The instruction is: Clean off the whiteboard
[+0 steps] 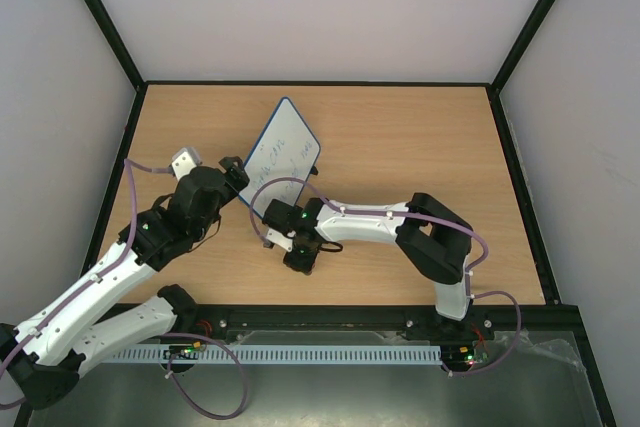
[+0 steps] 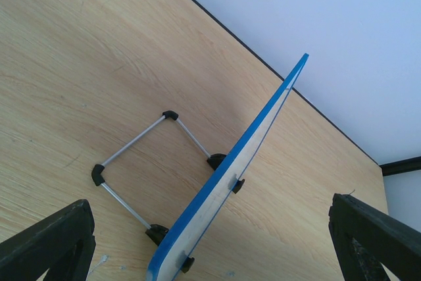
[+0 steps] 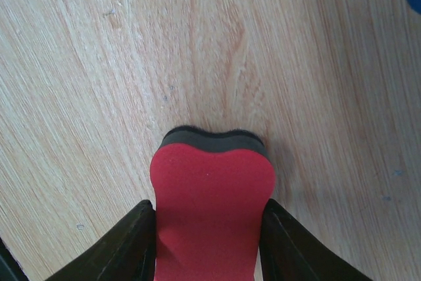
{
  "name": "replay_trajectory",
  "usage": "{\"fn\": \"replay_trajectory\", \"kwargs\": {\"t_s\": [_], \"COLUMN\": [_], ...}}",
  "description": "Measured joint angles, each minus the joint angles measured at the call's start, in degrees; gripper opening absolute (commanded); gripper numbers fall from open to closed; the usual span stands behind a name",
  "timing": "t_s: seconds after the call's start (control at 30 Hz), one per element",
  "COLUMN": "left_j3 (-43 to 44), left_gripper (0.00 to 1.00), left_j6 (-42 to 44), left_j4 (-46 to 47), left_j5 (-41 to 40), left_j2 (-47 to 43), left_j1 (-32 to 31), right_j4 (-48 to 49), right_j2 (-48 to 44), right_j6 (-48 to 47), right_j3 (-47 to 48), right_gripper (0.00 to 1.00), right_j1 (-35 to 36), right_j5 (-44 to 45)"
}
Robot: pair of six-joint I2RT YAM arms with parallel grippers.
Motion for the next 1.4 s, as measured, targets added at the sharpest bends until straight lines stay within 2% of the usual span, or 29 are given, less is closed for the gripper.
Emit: {"fn": "replay_trajectory", "kwargs": {"t_s": [0.2, 0.4, 0.5, 0.63, 0.77, 0.83, 0.9, 1.03, 1.17, 1.27, 1.4], "left_j3": [0.02, 2.27, 5.95, 9.18, 11.06, 12.28, 14.29, 17.38, 16.72, 14.1, 10.75], "left_gripper": [0.95, 0.95, 0.95, 0.95, 0.96, 0.95, 0.94, 0.93, 0.9, 0.87, 0.79], "left_j6": [0.28, 3.3, 6.1, 9.35, 12.85, 14.45, 16.06, 18.71, 21.97, 24.48, 27.04], "left_j4": [0.0, -0.26, -0.35, 0.07, 0.37, -0.02, -0.83, -3.63, -6.6, -6.86, -7.17], "left_j5": [-0.04, -0.02, 0.17, 1.81, 5.6, 8.5, 13.7, 23.17, 27.93, 31.28, 33.66], "left_j2": [0.0, 1.38, 3.61, 5.42, 6.91, 8.2, 10.27, 14.14, 13.62, 12.2, 12.94], "left_j1": [0.17, 1.62, 3.41, 5.84, 9.31, 11.23, 14.56, 20.41, 20.81, 20.92, 21.0], "right_j4": [-0.37, -0.39, -0.39, -0.37, -0.39, -0.39, -0.35, 0.96, 2.93, 6.38, 11.47], "right_j2": [0.15, 0.2, 0.2, -0.02, -3.58, -6.71, -9.94, -16.61, -20.92, -24.44, -27.98], "right_j6": [0.02, 0.22, 0.33, 0.13, -0.57, -1.11, -2.08, -4.46, -5.27, -3.67, -1.44], "right_j3": [-0.04, -0.04, -0.04, -0.2, -3.45, -5.4, -7.23, -12.13, -15.02, -16.74, -18.25], "right_gripper": [0.42, 0.24, 0.2, 0.19, 0.15, 0.15, 0.1, 0.03, 0.02, 0.02, 0.02], "right_j1": [0.0, 0.02, 0.0, -0.48, -2.89, -5.84, -10.27, -24.65, -37.59, -41.7, -43.1], "right_j5": [0.0, 0.35, 0.42, 0.57, 1.29, 1.64, 1.4, 1.38, 0.76, 0.37, -0.96]}}
